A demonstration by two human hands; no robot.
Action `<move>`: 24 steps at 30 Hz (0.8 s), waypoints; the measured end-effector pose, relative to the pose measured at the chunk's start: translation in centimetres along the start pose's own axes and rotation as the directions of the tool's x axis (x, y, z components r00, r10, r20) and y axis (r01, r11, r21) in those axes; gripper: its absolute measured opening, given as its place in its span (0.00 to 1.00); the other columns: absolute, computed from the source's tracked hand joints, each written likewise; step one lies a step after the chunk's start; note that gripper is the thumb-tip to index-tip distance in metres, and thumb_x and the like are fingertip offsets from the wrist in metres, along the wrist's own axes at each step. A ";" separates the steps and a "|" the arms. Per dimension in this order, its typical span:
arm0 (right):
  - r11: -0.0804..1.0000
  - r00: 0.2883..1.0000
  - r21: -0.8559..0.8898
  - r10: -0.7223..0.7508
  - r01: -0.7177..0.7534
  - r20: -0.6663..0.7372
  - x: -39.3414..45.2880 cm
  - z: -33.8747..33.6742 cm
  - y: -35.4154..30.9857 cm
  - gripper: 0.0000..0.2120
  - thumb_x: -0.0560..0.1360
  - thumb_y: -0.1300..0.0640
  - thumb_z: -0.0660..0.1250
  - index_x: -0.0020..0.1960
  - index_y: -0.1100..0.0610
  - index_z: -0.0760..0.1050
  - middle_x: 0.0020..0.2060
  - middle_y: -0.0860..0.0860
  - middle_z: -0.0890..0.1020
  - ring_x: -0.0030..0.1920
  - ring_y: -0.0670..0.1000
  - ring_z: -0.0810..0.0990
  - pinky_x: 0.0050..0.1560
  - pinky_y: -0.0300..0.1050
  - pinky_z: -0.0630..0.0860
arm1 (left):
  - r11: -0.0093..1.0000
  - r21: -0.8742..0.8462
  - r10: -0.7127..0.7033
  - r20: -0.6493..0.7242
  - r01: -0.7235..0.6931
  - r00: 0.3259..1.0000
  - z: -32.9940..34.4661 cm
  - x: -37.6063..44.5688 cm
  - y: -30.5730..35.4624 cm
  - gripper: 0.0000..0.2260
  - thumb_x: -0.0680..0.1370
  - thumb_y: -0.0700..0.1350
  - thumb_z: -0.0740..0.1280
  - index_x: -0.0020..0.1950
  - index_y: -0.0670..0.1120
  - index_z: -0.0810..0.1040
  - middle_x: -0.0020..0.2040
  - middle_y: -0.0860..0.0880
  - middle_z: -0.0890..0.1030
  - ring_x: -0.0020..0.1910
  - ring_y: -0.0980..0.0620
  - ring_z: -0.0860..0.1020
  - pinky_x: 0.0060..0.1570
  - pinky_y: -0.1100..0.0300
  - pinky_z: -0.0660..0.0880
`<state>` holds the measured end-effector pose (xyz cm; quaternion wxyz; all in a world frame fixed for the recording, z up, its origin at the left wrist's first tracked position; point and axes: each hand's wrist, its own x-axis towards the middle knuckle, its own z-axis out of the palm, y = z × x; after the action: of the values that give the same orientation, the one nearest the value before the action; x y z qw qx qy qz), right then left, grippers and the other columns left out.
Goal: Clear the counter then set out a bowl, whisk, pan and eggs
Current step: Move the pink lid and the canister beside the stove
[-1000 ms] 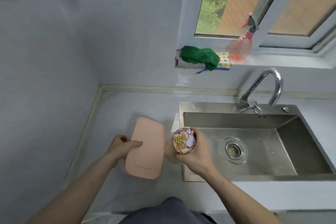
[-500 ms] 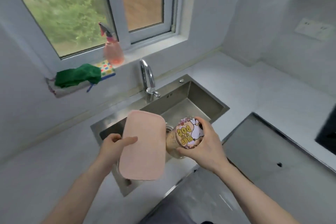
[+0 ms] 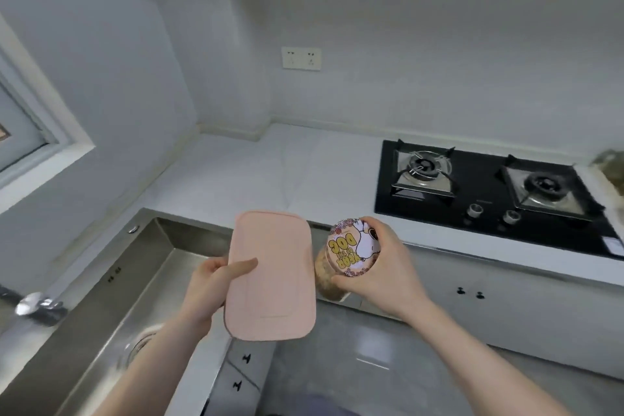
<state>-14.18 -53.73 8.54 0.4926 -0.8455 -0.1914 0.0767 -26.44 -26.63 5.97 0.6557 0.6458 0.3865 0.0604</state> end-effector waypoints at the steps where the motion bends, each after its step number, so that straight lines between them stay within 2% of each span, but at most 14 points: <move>1: 1.000 1.000 -0.001 0.017 -0.017 -0.026 0.3 -1.3 0.7 0.47 0.53 0.44 0.84 0.67 0.39 0.67 0.61 0.36 0.75 0.60 0.34 0.75 0.57 0.35 0.77 | 1.000 0.013 0.002 0.036 -0.003 0.999 1.7 0.6 0.8 0.22 0.65 0.50 0.82 0.47 0.43 0.74 0.38 0.46 0.80 0.35 0.47 0.76 0.34 0.57 0.66; 3: 0.998 0.992 0.004 0.063 -0.063 -0.108 0.6 -4.6 2.5 0.46 0.53 0.44 0.85 0.66 0.37 0.65 0.60 0.36 0.75 0.59 0.31 0.74 0.52 0.26 0.73 | 0.997 0.075 -0.006 0.118 -0.003 0.993 6.1 2.0 2.6 0.26 0.60 0.54 0.81 0.49 0.42 0.75 0.41 0.44 0.81 0.38 0.45 0.79 0.38 0.54 0.68; 5: 0.994 0.977 0.014 0.108 -0.107 -0.184 0.7 -7.5 4.1 0.46 0.53 0.44 0.84 0.65 0.37 0.64 0.59 0.34 0.74 0.57 0.28 0.73 0.47 0.22 0.71 | 0.993 0.112 -0.002 0.189 -0.019 0.982 10.3 3.5 4.0 0.30 0.59 0.55 0.80 0.52 0.38 0.76 0.46 0.42 0.86 0.45 0.39 0.84 0.42 0.52 0.73; 6: 0.991 0.967 0.020 0.132 -0.131 -0.216 0.8 -9.0 5.1 0.46 0.53 0.43 0.84 0.65 0.38 0.65 0.59 0.33 0.74 0.57 0.28 0.73 0.47 0.22 0.71 | 0.991 0.130 0.004 0.223 -0.034 0.975 12.6 4.0 4.7 0.32 0.59 0.54 0.80 0.54 0.37 0.77 0.48 0.41 0.86 0.48 0.38 0.85 0.43 0.51 0.74; 8: 0.983 0.944 0.013 0.180 -0.184 -0.277 0.9 -11.5 6.9 0.47 0.52 0.41 0.84 0.67 0.39 0.65 0.59 0.33 0.73 0.57 0.29 0.73 0.48 0.23 0.72 | 0.986 0.158 0.004 0.290 -0.052 0.957 16.7 5.0 5.7 0.33 0.61 0.54 0.80 0.57 0.36 0.76 0.50 0.40 0.86 0.48 0.39 0.85 0.42 0.52 0.74; 10: 0.972 0.910 0.006 0.223 -0.236 -0.350 1.4 -14.2 9.1 0.48 0.52 0.41 0.84 0.68 0.41 0.67 0.59 0.33 0.74 0.58 0.29 0.73 0.49 0.23 0.72 | 0.978 0.197 -0.010 0.361 -0.066 0.932 21.3 6.4 6.6 0.30 0.62 0.55 0.81 0.54 0.38 0.76 0.49 0.41 0.85 0.44 0.42 0.82 0.41 0.53 0.72; 12: 0.960 0.877 0.002 0.257 -0.281 -0.405 2.0 -16.7 11.0 0.48 0.52 0.41 0.84 0.68 0.43 0.68 0.58 0.35 0.75 0.57 0.30 0.74 0.49 0.24 0.72 | 0.976 0.207 -0.035 0.429 -0.060 0.903 25.5 8.1 7.3 0.31 0.58 0.57 0.81 0.50 0.43 0.74 0.45 0.44 0.83 0.43 0.45 0.80 0.43 0.52 0.70; 14: 0.948 0.848 -0.001 0.283 -0.317 -0.447 2.6 -18.8 12.3 0.47 0.52 0.42 0.84 0.67 0.43 0.69 0.58 0.36 0.76 0.57 0.32 0.75 0.49 0.25 0.73 | 0.973 0.220 -0.048 0.482 -0.068 0.875 29.1 9.5 7.9 0.30 0.57 0.57 0.81 0.51 0.45 0.75 0.44 0.44 0.82 0.42 0.45 0.80 0.44 0.52 0.70; 16: 0.935 0.814 0.001 0.310 -0.355 -0.491 3.3 -21.1 13.3 0.45 0.52 0.44 0.85 0.65 0.40 0.69 0.57 0.37 0.78 0.55 0.33 0.77 0.47 0.26 0.74 | 0.966 0.246 -0.063 0.522 -0.080 0.850 32.7 10.7 8.7 0.28 0.60 0.55 0.81 0.51 0.42 0.75 0.44 0.44 0.84 0.41 0.45 0.81 0.41 0.54 0.71; 18: 0.923 0.780 0.004 0.327 -0.384 -0.534 4.1 -23.5 14.1 0.40 0.52 0.47 0.86 0.58 0.35 0.69 0.54 0.37 0.79 0.53 0.32 0.77 0.45 0.25 0.74 | 0.964 0.248 -0.063 0.559 -0.095 0.826 36.1 11.5 9.7 0.25 0.65 0.51 0.81 0.53 0.39 0.76 0.44 0.45 0.85 0.41 0.45 0.82 0.37 0.56 0.73; 20: 0.907 0.740 -0.002 0.343 -0.422 -0.579 5.0 -26.1 15.1 0.37 0.53 0.48 0.86 0.53 0.33 0.68 0.52 0.37 0.79 0.52 0.32 0.77 0.44 0.25 0.74 | 0.956 0.271 -0.076 0.596 -0.111 0.799 39.9 12.9 10.8 0.24 0.67 0.50 0.81 0.54 0.39 0.77 0.47 0.44 0.86 0.45 0.43 0.84 0.42 0.53 0.76; 22: 0.887 0.702 -0.007 0.360 -0.461 -0.615 5.5 -28.2 16.1 0.37 0.52 0.46 0.86 0.53 0.33 0.69 0.52 0.37 0.79 0.52 0.34 0.78 0.44 0.27 0.75 | 0.948 0.295 -0.102 0.638 -0.120 0.763 43.4 14.1 11.5 0.24 0.69 0.51 0.80 0.56 0.39 0.77 0.49 0.43 0.87 0.50 0.41 0.85 0.47 0.50 0.78; 24: 0.868 0.654 0.009 0.380 -0.496 -0.654 5.6 -30.1 17.2 0.37 0.52 0.45 0.85 0.56 0.35 0.71 0.53 0.38 0.81 0.51 0.35 0.80 0.45 0.30 0.76 | 0.945 0.308 -0.138 0.677 -0.109 0.723 46.9 15.1 11.9 0.27 0.67 0.55 0.80 0.57 0.40 0.79 0.49 0.45 0.87 0.50 0.42 0.86 0.51 0.47 0.80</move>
<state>4.79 -83.30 9.20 0.4200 -0.8799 0.1911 -0.1136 16.47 -53.52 3.84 0.6361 0.7178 0.1241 -0.2545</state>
